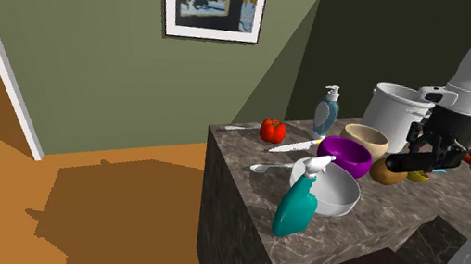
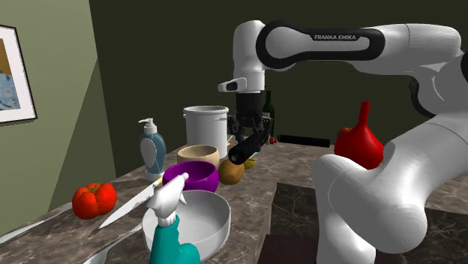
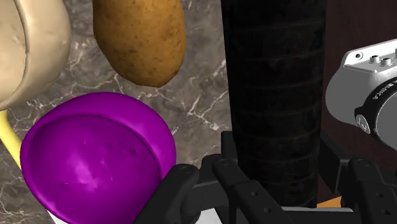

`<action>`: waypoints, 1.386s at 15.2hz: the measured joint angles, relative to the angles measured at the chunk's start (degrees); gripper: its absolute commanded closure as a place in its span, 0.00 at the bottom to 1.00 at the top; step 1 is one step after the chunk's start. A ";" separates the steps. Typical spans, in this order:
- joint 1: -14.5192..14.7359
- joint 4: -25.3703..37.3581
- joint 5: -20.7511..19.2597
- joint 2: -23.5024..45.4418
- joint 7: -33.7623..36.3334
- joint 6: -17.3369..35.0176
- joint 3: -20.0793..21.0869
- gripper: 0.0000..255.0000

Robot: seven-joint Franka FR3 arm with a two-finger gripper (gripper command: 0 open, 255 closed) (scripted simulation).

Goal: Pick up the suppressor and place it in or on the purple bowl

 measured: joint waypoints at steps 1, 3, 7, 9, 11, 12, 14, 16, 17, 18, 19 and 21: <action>0.18 0.88 0.24 0.33 -0.10 -0.53 0.18 1.00; 1.85 2.73 1.16 3.18 0.70 0.52 0.15 1.00; 6.11 7.56 2.89 11.27 1.70 4.18 -1.57 1.00; 8.26 9.91 3.82 15.48 1.87 6.24 -2.88 1.00; 11.01 13.00 5.34 20.77 2.18 8.57 -4.30 1.00; 12.27 14.81 6.15 23.36 1.97 9.43 -5.16 1.00; 14.37 17.20 7.72 27.74 1.71 11.42 -6.71 1.00; 16.08 20.56 9.28 31.74 0.63 12.05 -8.39 1.00; 16.46 20.72 9.61 32.62 0.52 12.74 -8.76 1.00; 16.65 20.57 9.78 33.14 0.48 13.39 -9.02 1.00; 16.71 20.17 9.80 33.38 0.41 14.04 -9.27 1.00; 16.68 18.87 9.67 33.56 0.45 15.52 -9.62 1.00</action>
